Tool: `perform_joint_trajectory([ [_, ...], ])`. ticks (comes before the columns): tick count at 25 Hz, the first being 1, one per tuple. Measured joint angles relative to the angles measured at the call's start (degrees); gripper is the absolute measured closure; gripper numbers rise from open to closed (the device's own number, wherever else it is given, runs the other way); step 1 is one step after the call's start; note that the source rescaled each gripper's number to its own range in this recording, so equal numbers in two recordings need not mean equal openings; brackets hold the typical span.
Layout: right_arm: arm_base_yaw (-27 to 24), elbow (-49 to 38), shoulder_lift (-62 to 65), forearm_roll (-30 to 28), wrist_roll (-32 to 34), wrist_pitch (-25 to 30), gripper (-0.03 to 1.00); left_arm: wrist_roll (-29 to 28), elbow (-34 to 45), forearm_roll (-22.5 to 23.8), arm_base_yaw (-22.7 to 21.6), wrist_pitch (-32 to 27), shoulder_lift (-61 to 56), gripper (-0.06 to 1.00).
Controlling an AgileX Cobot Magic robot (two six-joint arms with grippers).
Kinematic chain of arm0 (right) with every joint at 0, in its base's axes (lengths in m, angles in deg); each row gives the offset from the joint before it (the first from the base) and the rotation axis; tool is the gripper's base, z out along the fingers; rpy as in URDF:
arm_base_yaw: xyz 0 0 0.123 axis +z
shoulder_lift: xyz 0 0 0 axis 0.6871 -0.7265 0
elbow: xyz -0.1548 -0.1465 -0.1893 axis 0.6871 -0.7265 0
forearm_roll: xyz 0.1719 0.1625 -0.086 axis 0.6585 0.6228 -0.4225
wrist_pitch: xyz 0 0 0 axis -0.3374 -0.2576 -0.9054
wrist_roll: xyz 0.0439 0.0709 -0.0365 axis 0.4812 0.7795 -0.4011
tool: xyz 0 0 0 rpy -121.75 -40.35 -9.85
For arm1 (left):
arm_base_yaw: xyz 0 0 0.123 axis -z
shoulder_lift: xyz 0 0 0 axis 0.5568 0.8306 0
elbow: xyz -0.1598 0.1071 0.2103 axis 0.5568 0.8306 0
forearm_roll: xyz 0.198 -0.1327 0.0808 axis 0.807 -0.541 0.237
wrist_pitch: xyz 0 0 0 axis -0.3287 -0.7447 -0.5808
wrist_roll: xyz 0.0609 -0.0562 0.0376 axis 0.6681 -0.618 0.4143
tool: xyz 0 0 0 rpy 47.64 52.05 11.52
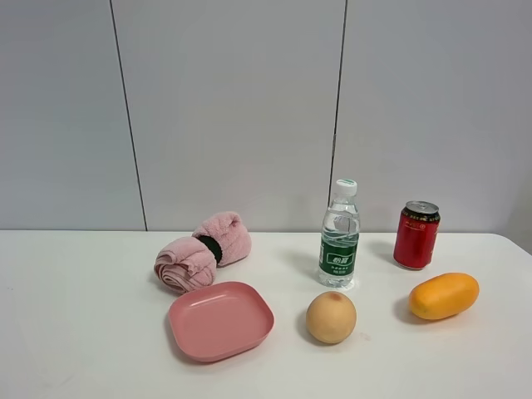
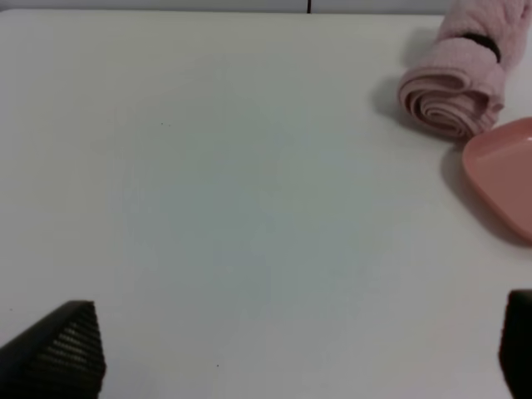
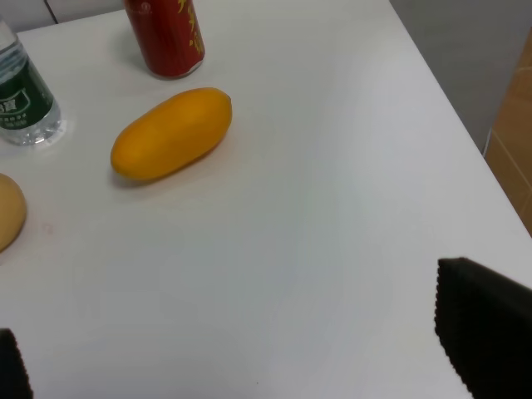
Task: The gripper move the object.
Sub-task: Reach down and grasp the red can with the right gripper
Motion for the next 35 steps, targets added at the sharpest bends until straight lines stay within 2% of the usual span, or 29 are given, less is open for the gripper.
perform_joint_trajectory([
  [35,0.0,0.0,0.0,0.0,0.0,0.0,-0.03,0.0,0.0,0.0,0.0,0.0,0.0,-0.06],
])
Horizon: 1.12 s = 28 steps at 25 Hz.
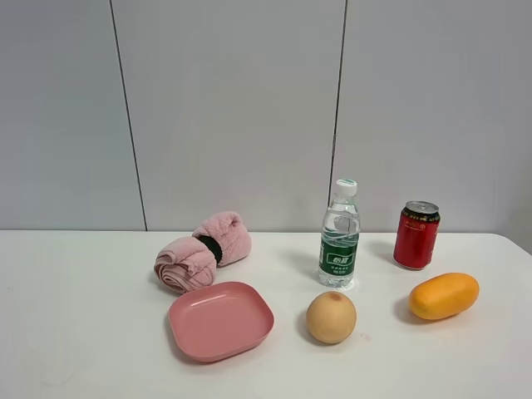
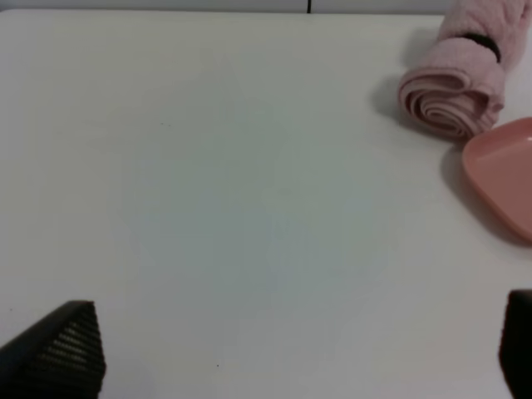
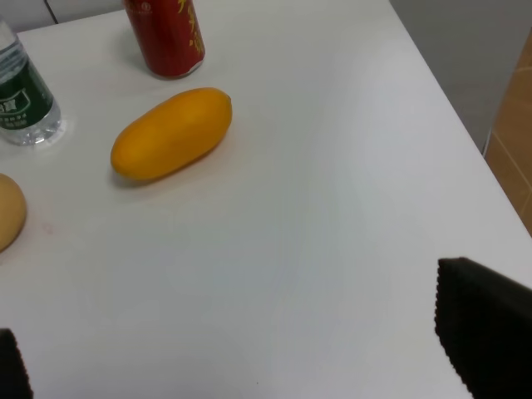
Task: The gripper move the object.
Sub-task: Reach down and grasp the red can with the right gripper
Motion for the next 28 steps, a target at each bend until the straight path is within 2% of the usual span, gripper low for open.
perform_joint_trajectory([
  [11,0.0,0.0,-0.06,0.0,0.05,0.0,-0.03,0.0,0.0,0.0,0.0,0.0,0.0,-0.06],
  [15,0.0,1.03,-5.04,-0.75,0.05,-0.54,-0.03,0.0,0.0,0.0,0.0,0.0,0.0,-0.06],
  [20,0.0,7.21,-16.46,-5.86,0.05,-8.21,-0.03,0.0,0.0,0.0,0.0,0.0,0.0,-0.06],
  [28,0.0,16.96,-40.6,-8.88,0.05,-22.51,-0.03,0.0,0.0,0.0,0.0,0.0,0.0,-0.06],
])
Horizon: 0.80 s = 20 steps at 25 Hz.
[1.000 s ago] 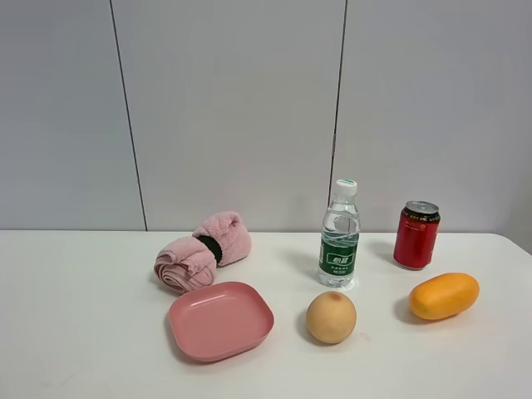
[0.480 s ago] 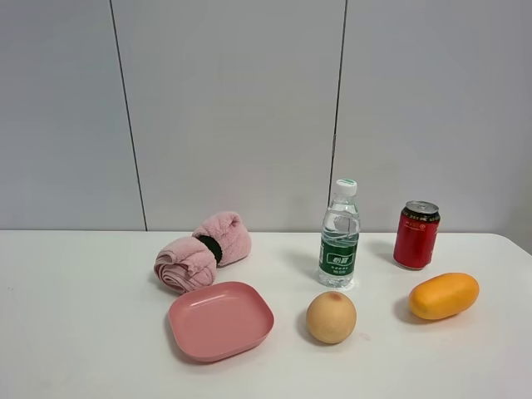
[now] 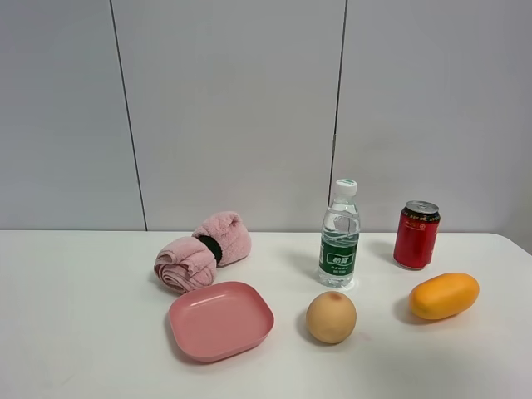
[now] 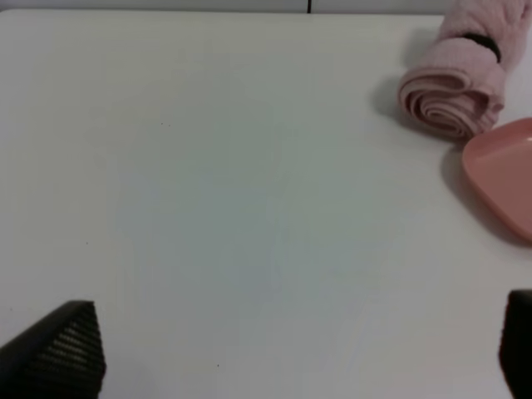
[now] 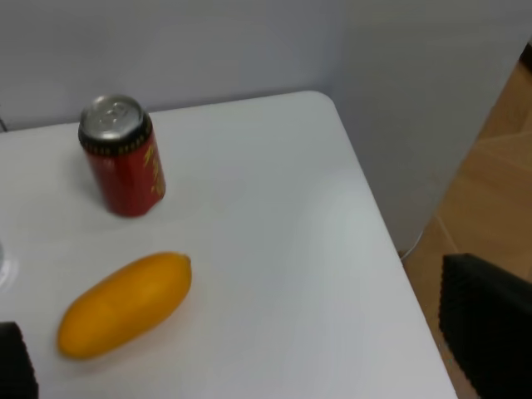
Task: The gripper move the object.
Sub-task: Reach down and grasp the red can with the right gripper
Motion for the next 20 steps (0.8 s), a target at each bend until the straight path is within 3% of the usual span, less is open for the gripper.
perform_joint_trajectory([
  [5,0.0,8.1,-17.91,-1.7,0.0,-7.11,-0.03,0.0,0.0,0.0,0.0,0.0,0.0,-0.06],
  [11,0.0,18.9,-38.39,-1.44,0.0,-11.1,-0.03,0.0,0.0,0.0,0.0,0.0,0.0,-0.06],
  [20,0.98,26.46,-56.91,7.81,-1.5,-16.79,-0.03,0.0,0.0,-0.05,0.0,0.0,0.0,-0.06],
])
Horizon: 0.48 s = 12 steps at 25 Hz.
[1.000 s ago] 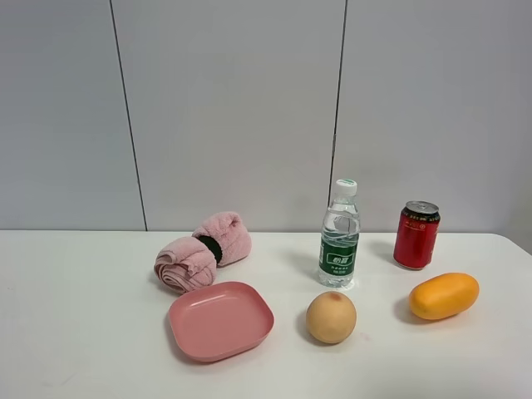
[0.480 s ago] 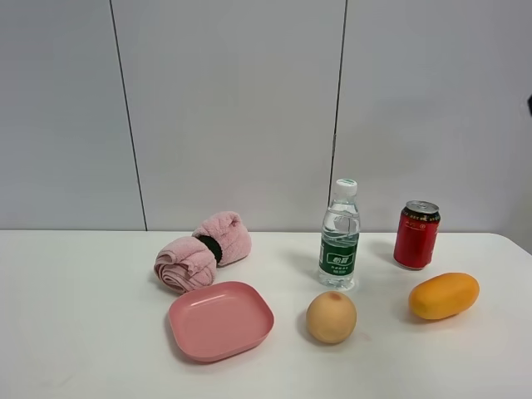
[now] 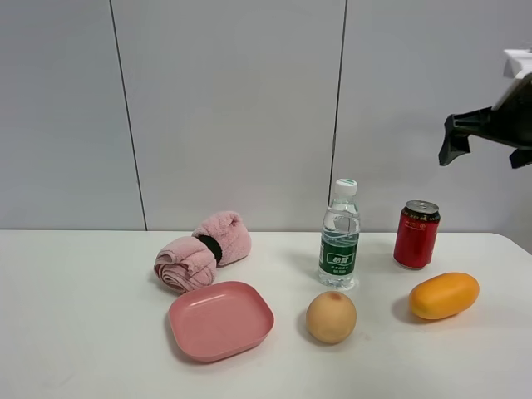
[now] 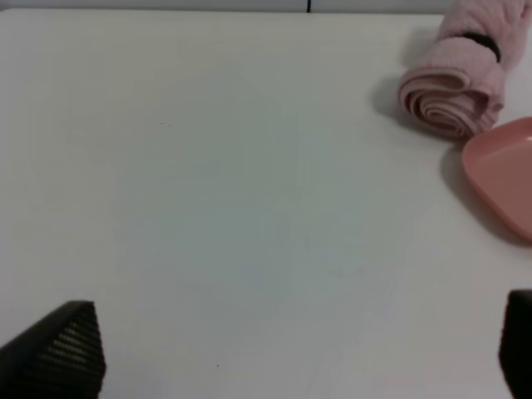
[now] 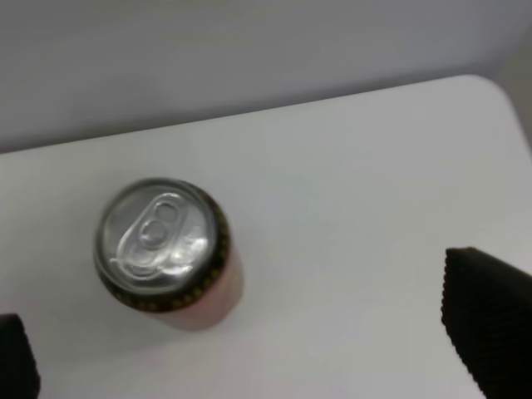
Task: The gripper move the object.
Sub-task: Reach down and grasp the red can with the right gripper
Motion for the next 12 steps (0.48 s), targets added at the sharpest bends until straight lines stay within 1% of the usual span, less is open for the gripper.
perform_joint_trajectory([
  [4,1.35,0.24,-5.28,1.9,-4.38,-3.96,-0.03,0.0,0.0,0.03,0.0,0.0,0.0,-0.06],
  [9,1.57,0.42,-10.02,2.62,-5.04,-9.29,-0.03,0.0,0.0,0.03,0.0,0.0,0.0,-0.06],
  [12,2.11,0.42,-11.96,2.62,-5.18,-13.47,-0.03,0.0,0.0,0.03,0.0,0.0,0.0,-0.06],
])
